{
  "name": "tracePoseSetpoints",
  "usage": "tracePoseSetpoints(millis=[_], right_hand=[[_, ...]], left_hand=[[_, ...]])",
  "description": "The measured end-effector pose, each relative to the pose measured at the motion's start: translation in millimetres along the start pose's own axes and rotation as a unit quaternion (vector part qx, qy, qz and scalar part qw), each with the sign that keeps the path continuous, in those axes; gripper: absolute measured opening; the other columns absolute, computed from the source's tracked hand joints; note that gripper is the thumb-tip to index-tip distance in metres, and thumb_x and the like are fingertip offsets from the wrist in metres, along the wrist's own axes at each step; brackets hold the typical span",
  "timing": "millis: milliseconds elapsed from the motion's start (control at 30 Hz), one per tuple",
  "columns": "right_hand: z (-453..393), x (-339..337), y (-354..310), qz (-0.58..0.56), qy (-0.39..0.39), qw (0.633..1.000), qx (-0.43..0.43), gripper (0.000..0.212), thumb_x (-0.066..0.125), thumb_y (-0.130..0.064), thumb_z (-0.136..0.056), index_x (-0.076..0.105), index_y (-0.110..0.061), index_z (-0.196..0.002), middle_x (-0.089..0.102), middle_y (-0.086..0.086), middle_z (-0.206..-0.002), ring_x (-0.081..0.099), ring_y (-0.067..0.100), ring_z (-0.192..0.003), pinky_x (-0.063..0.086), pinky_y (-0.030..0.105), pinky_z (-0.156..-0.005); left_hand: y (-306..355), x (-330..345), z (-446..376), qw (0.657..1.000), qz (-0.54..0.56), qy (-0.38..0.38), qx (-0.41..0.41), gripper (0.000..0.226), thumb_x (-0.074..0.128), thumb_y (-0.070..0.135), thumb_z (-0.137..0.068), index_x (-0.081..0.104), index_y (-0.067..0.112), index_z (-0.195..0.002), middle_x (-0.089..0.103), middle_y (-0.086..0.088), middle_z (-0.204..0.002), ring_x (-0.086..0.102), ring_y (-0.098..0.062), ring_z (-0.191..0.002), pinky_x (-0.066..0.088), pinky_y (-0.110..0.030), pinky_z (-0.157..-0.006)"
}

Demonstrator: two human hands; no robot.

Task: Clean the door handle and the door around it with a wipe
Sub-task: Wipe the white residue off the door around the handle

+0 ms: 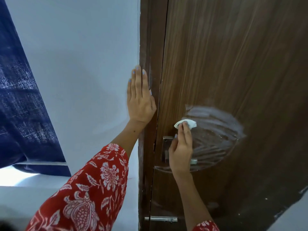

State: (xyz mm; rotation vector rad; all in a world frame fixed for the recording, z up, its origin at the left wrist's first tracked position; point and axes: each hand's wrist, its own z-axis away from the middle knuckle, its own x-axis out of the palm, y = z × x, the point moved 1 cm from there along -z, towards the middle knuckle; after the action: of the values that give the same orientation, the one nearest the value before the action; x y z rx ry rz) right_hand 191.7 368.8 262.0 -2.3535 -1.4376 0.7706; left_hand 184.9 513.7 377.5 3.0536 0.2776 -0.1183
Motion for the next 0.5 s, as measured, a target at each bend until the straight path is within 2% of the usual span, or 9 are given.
tracePoseSetpoints(millis=[133,200,267,333,467,500], right_hand=[[-16,-8,4,-0.018,0.011,0.999,-0.025,0.035,0.058,0.007,-0.085,0.057,0.007,-0.120,0.057,0.020,-0.125,0.048,0.024,-0.119,0.025,0.020,-0.111],[-21,-14,7,-0.015,0.009,0.999,-0.038,0.031,0.061,0.005,-0.084,0.062,0.005,-0.115,0.062,0.017,-0.118,0.054,0.025,-0.112,0.035,0.024,-0.106],[-29,-21,6,-0.033,0.021,0.999,-0.017,0.027,0.060,0.002,-0.086,0.064,0.001,-0.113,0.065,0.014,-0.111,0.058,0.023,-0.106,0.047,0.029,-0.096],[-38,-25,0,-0.057,0.027,0.998,-0.007,0.025,0.058,-0.001,-0.088,0.063,-0.004,-0.113,0.065,0.013,-0.106,0.059,0.020,-0.101,0.048,0.025,-0.088],[-37,-16,7,-0.018,-0.021,0.994,-0.109,0.024,0.064,0.005,-0.081,0.068,-0.003,-0.102,0.064,0.011,-0.102,0.059,0.022,-0.097,0.045,0.021,-0.089],[-36,-16,13,-0.013,-0.018,0.993,-0.112,0.023,0.065,0.005,-0.080,0.069,-0.002,-0.102,0.064,0.011,-0.102,0.059,0.021,-0.097,0.043,0.020,-0.091]], left_hand=[[6,-4,1,0.999,-0.037,-0.013,-0.020,0.054,0.041,0.008,-0.091,0.028,-0.003,-0.143,0.033,-0.023,-0.149,0.027,-0.035,-0.140,0.017,-0.043,-0.117],[12,-7,0,0.998,-0.048,-0.019,-0.041,0.053,0.039,0.011,-0.092,0.031,0.000,-0.143,0.033,-0.021,-0.150,0.028,-0.034,-0.141,0.013,-0.047,-0.116],[16,-8,-8,0.997,-0.059,-0.027,-0.051,0.053,0.037,0.016,-0.094,0.031,0.002,-0.144,0.032,-0.019,-0.151,0.027,-0.033,-0.141,0.012,-0.049,-0.115],[16,-7,-17,0.996,-0.064,-0.037,-0.052,0.055,0.037,0.018,-0.094,0.027,0.001,-0.145,0.029,-0.020,-0.152,0.025,-0.034,-0.142,0.013,-0.049,-0.116],[12,0,-19,0.997,-0.051,-0.023,-0.047,0.052,0.031,0.019,-0.098,0.026,-0.004,-0.144,0.029,-0.024,-0.151,0.025,-0.036,-0.141,0.018,-0.047,-0.117],[11,1,-17,0.997,-0.053,-0.019,-0.045,0.052,0.028,0.020,-0.098,0.027,-0.004,-0.144,0.030,-0.024,-0.150,0.026,-0.036,-0.141,0.019,-0.046,-0.117]])
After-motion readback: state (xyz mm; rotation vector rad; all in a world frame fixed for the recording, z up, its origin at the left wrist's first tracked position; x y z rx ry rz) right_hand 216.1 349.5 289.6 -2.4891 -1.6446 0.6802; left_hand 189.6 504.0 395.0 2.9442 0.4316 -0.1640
